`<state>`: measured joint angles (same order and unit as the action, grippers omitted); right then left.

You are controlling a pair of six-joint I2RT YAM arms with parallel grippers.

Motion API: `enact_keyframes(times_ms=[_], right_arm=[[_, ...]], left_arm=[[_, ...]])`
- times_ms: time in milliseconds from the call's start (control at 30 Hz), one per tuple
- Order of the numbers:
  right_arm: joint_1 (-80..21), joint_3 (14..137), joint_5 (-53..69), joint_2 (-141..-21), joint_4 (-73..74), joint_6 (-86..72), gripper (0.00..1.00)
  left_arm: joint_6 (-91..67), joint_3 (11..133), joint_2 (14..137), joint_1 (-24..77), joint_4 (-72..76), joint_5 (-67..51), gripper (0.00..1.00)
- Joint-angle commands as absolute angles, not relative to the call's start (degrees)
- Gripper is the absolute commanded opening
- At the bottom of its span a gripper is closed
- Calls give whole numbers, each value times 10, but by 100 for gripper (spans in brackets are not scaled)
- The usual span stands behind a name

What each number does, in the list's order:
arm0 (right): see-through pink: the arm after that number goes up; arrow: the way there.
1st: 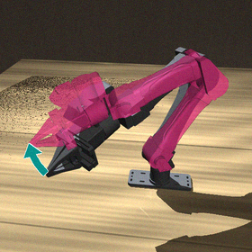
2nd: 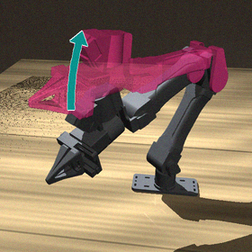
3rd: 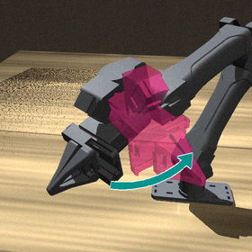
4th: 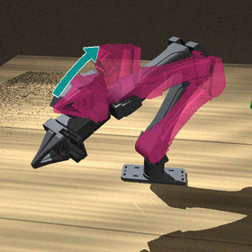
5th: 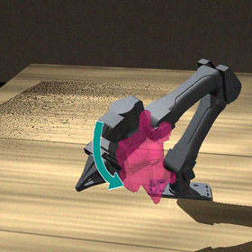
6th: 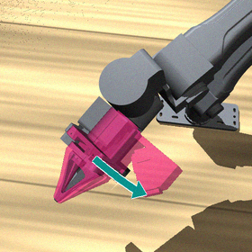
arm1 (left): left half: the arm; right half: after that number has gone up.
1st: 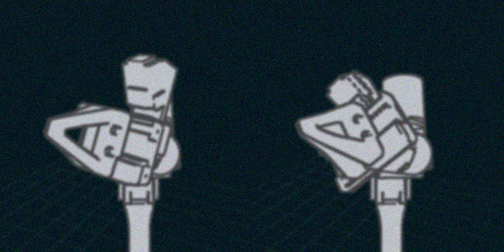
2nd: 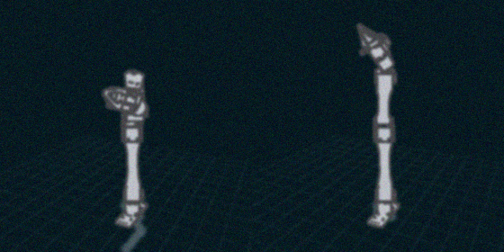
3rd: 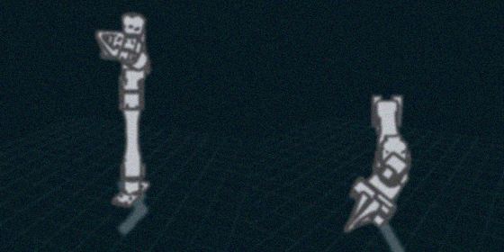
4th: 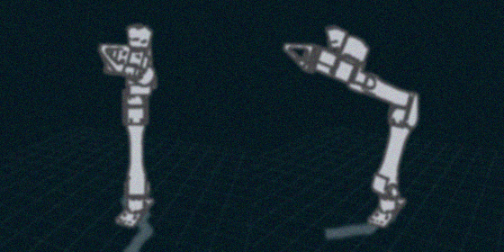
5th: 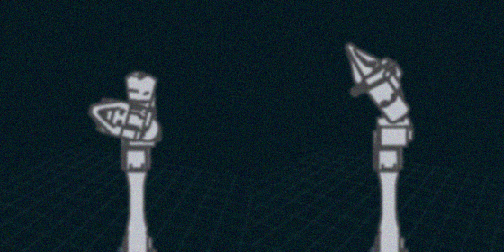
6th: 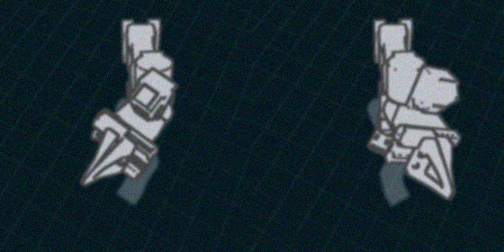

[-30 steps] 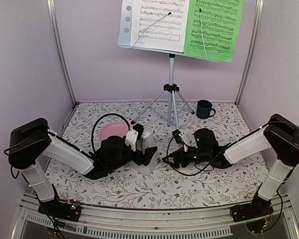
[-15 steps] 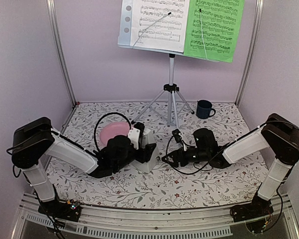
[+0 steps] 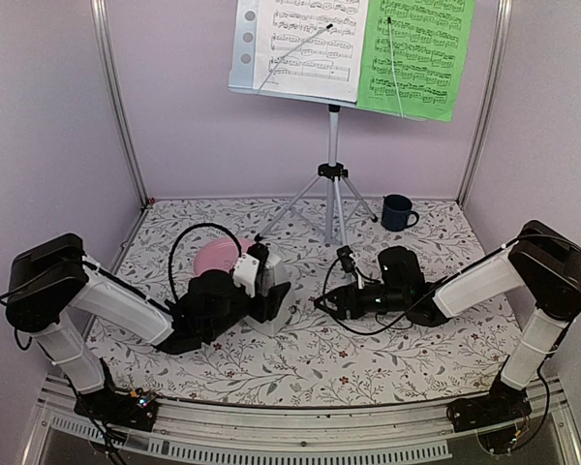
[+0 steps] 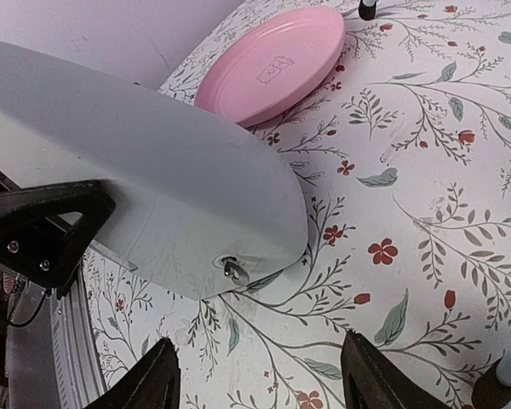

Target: Set up the instrument practice props

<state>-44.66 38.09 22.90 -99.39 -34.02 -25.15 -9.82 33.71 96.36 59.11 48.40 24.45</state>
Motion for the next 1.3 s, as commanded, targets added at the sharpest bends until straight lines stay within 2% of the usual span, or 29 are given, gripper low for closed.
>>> enact_keyframes(times_ms=[0, 333, 667, 1167, 1267], right_arm=[[-444, 388, 248, -978, -391, -270, 66], [-445, 389, 315, -1004, -481, -313, 62], [-446, 414, 341, -1007, -482, -315, 60], [-453, 440, 345, -1007, -457, -316, 38], [-460, 443, 342, -1009, -450, -313, 37]], left_arm=[[-31, 320, 914, 597, 635, 241, 24], [18, 290, 896, 599, 757, 182, 17], [40, 295, 890, 608, 796, 142, 14], [52, 302, 889, 616, 803, 143, 13], [56, 304, 891, 616, 804, 147, 13]])
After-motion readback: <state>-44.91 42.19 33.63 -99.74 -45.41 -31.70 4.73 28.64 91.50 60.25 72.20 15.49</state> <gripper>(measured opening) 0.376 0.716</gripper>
